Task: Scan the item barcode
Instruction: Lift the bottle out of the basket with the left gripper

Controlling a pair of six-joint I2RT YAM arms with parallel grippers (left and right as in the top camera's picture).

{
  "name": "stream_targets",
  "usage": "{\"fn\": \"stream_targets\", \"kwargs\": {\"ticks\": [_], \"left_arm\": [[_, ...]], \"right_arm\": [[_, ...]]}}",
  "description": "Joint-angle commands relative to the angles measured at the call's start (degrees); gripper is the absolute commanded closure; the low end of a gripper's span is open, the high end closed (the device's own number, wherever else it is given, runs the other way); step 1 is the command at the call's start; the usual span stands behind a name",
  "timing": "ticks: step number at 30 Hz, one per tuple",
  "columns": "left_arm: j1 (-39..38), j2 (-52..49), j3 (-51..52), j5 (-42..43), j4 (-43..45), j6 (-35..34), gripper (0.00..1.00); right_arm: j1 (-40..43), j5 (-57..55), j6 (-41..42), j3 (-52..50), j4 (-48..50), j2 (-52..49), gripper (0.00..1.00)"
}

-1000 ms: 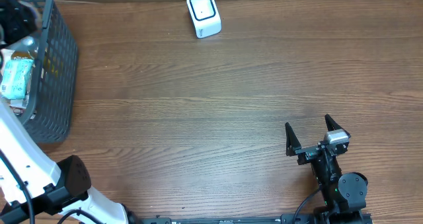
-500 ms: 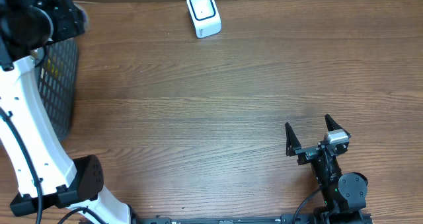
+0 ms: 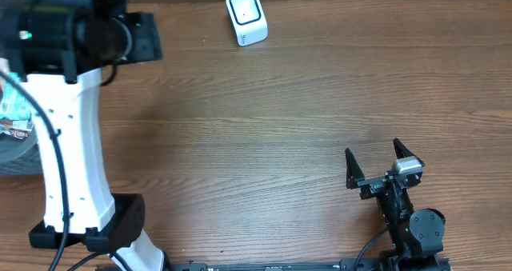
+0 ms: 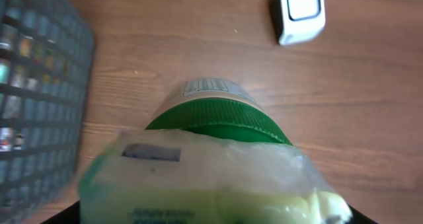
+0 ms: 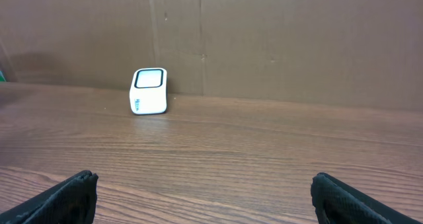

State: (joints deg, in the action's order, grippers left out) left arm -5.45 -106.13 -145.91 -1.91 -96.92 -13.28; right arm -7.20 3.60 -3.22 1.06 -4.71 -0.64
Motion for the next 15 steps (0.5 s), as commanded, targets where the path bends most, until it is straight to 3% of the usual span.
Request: {"fn": "stream_targets", "kwargs": {"ticks": [1, 8, 15], "left_arm": [[-4.13, 2.36, 3.76, -1.09, 0.42, -3.32, 0.56], [-10.36, 2.36, 15.85, -1.16, 4.13, -6.97, 0.56], [-13.79, 2.36, 29.53, -1.51, 13.33, -11.65, 0.57]], "right_arm": [[0.2, -0.5, -0.26, -0.61, 0.24, 0.42, 0.0], [0.2, -0.5, -0.26, -0.61, 0.24, 0.42, 0.0], [0.2, -0.5, -0.26, -0.61, 0.24, 0.42, 0.0]]}}
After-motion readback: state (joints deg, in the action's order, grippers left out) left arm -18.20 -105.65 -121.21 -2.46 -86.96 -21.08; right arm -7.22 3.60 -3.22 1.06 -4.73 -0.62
